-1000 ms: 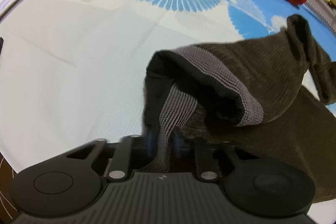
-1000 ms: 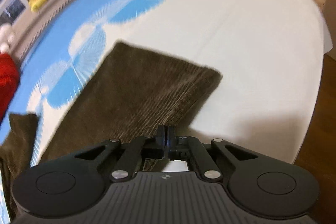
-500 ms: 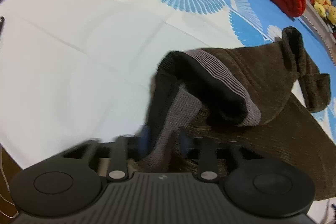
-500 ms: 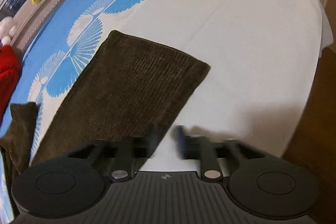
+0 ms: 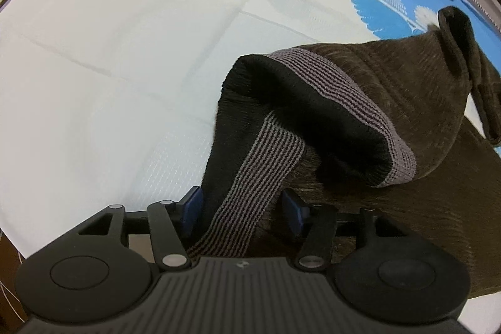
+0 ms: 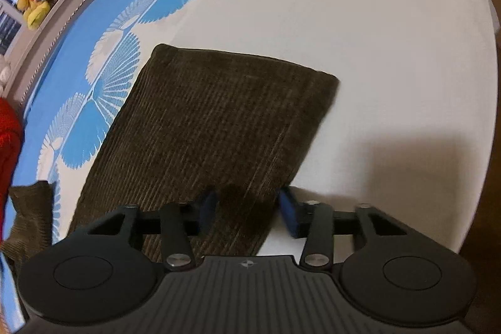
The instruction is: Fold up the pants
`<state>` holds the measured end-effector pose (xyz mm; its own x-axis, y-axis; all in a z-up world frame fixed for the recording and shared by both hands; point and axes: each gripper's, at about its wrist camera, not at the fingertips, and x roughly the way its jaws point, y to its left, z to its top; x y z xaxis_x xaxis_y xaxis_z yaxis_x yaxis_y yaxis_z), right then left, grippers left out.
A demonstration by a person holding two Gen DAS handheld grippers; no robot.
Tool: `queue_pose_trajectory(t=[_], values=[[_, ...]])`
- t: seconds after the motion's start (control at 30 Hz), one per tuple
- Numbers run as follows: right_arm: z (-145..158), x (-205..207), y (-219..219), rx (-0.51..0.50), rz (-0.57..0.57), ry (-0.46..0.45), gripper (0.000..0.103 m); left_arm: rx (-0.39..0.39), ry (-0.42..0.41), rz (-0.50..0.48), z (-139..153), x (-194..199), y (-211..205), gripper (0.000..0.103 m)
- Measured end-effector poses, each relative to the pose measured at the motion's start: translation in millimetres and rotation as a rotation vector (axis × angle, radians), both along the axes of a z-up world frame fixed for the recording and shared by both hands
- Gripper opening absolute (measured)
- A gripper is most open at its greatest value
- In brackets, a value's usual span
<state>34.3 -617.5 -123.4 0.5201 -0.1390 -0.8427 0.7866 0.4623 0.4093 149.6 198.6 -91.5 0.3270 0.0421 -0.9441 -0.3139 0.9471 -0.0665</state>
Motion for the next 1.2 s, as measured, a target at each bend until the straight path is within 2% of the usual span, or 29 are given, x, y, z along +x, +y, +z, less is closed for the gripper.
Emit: queue_pose_trajectory(t=[0.03, 0.13, 0.17, 0.23, 0.3, 0.37, 0.43, 0.5, 0.6, 0.67, 0.77, 0.83, 0.9, 0.93, 1.0, 1.07, 1.13, 1.2], values=[[0.1, 2.0, -0.7, -0.01, 0.005, 0.007, 0.011, 0.011, 0.002, -0.004, -0.7, 1.5, -2.2, 0.062], [3.3, 1.6, -5.7, 0.002, -0.011, -0.014, 0.009, 0.039, -0.001, -0.022, -0.1, 5.5, -8.2, 0.056], [8.8, 0.2, -6.5, -0.011, -0.012, -0.038, 0.008, 0.046, -0.008, -0.028, 1.1, 6.7, -9.8, 0.048], [22.2, -3.4, -7.0, -0.055, -0.007, -0.083, 0.007, 0.055, -0.037, -0.041, 7.4, 7.3, -13.0, 0.025], [37.8, -11.9, -8.2, -0.116, -0.03, -0.111, 0.006, 0.047, -0.062, -0.044, 14.2, 6.2, -15.8, 0.011], [49.4, -23.3, -11.0, -0.169, -0.079, -0.106, 0.005, -0.007, -0.094, -0.061, 21.5, 3.6, -20.0, 0.009], [60.2, -37.6, -12.8, -0.242, -0.132, -0.084, 0.005, -0.043, -0.124, -0.12, 30.0, -0.7, -31.3, 0.009], [67.2, -54.0, -17.2, -0.297, -0.197, -0.054, 0.005, -0.034, -0.149, -0.196, 39.3, -7.7, -46.6, 0.008], [63.1, -68.5, -28.3, -0.282, -0.209, -0.019, 0.005, -0.02, -0.166, -0.236, 48.9, -19.0, -49.9, 0.008], [58.1, -68.6, -30.9, -0.249, -0.164, -0.022, 0.006, -0.034, -0.141, -0.198, 50.9, -25.4, -38.1, 0.008], [56.5, -60.4, -26.0, -0.256, -0.057, 0.001, 0.005, -0.017, -0.061, -0.177, 45.7, -29.1, -23.7, 0.009], [53.4, -52.7, -20.8, -0.26, 0.004, 0.041, 0.006, 0.002, -0.007, -0.206, 40.4, -30.5, -22.0, 0.009], [44.7, -46.8, -21.0, -0.245, 0.038, 0.114, 0.007, 0.044, 0.006, -0.219, 42.8, -34.7, -20.3, 0.012], [41.0, -44.9, -22.2, -0.224, 0.045, 0.141, 0.008, 0.064, -0.017, -0.212, 48.0, -36.0, -18.3, 0.016], [38.6, -43.2, -25.1, -0.216, 0.032, 0.176, 0.012, 0.043, -0.092, -0.178, 61.9, -40.3, -9.6, 0.033], [47.3, -46.0, -22.7, -0.28, -0.01, 0.178, 0.023, 0.007, -0.185, -0.16, 77.3, -42.5, -6.6, 0.034], [58.5, -46.8, -19.6, -0.347, -0.038, 0.159, 0.028, -0.035, -0.255, -0.203, 86.6, -42.3, -16.4, 0.039], [67.2, -45.0, -13.2, -0.374, -0.029, 0.103, 0.028, -0.025, -0.291, -0.303, 92.3, -38.9, -40.2, 0.049]])
